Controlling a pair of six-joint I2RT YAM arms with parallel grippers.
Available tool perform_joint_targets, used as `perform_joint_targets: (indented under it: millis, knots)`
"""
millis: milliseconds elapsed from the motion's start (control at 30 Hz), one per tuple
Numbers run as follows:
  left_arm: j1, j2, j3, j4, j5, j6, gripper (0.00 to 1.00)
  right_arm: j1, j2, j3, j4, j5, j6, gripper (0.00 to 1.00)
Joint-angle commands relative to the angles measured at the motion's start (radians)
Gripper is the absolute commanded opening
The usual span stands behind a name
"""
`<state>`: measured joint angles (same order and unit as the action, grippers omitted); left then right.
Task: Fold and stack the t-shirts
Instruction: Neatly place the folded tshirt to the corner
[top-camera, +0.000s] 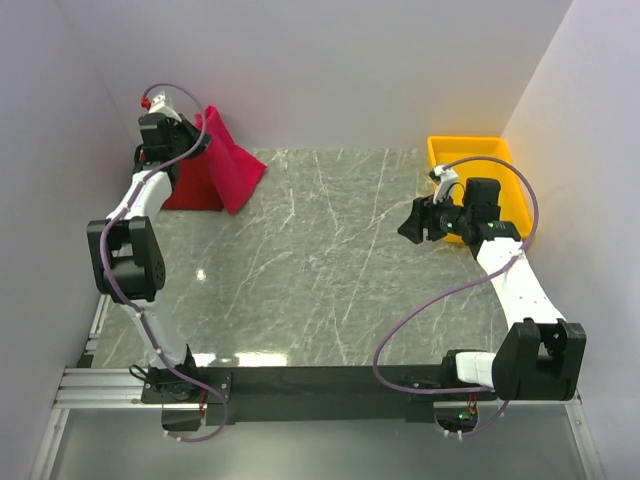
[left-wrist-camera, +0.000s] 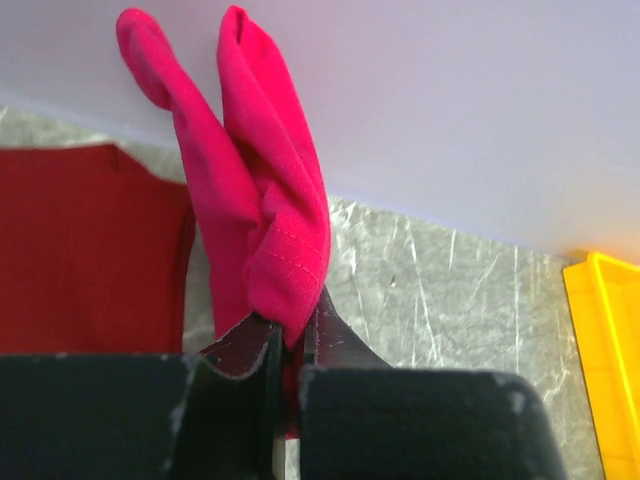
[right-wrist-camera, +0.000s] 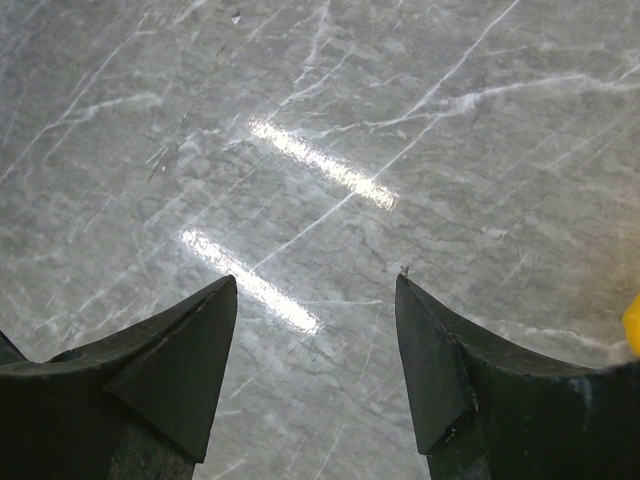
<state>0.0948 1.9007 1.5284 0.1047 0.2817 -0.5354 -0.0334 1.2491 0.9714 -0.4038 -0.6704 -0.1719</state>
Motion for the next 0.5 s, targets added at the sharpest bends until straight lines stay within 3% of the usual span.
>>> perform_joint_targets:
  millis: [0, 467]
  knots:
    - [0.013, 0.011, 0.110, 0.081, 0.047, 0.014, 0.01, -0.008, 0.006, -0.014, 0.037, 0.014, 0.005, 0.71]
    - [0.137, 0.043, 0.164, 0.121, 0.074, -0.044, 0.01, -0.010, 0.024, -0.010, 0.042, 0.025, 0.005, 0.71]
